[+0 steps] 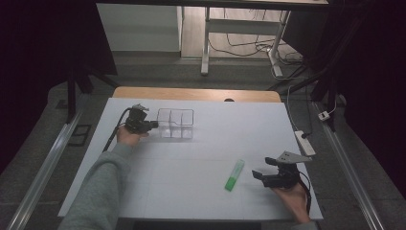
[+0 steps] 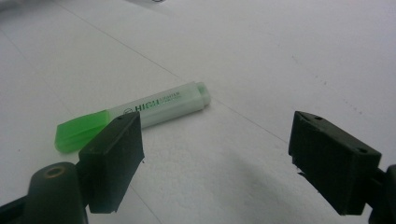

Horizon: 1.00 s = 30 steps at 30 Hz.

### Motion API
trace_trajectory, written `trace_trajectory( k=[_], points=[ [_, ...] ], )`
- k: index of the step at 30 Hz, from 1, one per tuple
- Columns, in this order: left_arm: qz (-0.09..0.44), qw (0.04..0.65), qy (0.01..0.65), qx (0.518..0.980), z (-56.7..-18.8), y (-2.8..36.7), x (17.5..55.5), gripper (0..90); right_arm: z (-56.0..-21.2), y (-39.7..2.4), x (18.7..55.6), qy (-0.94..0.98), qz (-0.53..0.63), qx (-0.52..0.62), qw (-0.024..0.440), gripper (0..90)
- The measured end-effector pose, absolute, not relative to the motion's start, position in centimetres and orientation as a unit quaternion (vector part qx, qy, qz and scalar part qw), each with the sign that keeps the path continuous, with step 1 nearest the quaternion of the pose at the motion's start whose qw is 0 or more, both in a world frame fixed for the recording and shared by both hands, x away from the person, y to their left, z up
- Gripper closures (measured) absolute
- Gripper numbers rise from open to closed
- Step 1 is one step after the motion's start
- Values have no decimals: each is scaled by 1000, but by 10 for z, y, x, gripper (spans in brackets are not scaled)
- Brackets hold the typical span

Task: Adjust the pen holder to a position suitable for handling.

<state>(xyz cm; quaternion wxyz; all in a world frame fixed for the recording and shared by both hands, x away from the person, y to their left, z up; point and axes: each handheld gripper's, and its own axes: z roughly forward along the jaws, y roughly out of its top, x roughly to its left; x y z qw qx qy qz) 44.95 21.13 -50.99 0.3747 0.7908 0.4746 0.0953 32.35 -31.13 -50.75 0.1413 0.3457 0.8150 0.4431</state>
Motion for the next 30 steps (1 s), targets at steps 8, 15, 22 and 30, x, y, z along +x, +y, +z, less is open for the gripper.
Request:
trace_trajectory(
  k=[8,15,22,30],
  points=[
    [91,371,471,795,-510,202,449,891,-508,-311,324,815,444,346,139,178],
    [90,364,467,801,-509,192,451,891,-508,-310,324,817,441,343,138,184],
    [88,359,454,811,-508,172,456,890,-508,-310,324,818,441,343,137,183],
    [79,361,446,816,-508,152,460,890,-509,-309,324,820,439,340,136,183]
  ],
)
